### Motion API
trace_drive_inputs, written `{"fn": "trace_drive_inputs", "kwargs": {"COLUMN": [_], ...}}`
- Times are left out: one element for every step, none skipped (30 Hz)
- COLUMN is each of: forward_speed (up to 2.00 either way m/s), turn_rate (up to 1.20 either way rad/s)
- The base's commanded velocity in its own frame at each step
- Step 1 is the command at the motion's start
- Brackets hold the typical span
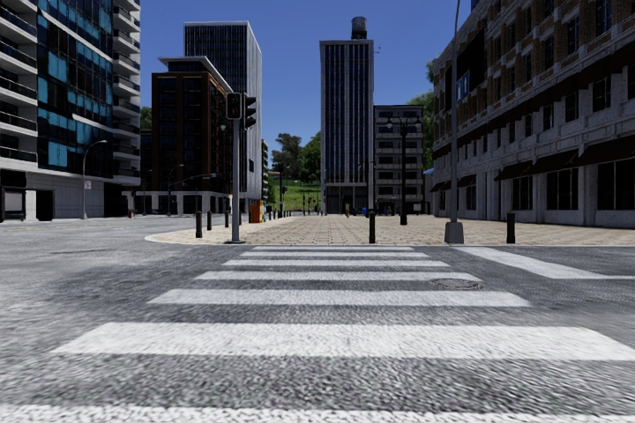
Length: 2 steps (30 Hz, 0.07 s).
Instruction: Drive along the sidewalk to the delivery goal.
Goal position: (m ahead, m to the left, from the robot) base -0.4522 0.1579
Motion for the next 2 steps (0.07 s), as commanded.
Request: {"fn": "trace_drive_inputs", "kwargs": {"forward_speed": [0.00,0.00], "turn_rate": [0.00,0.00]}}
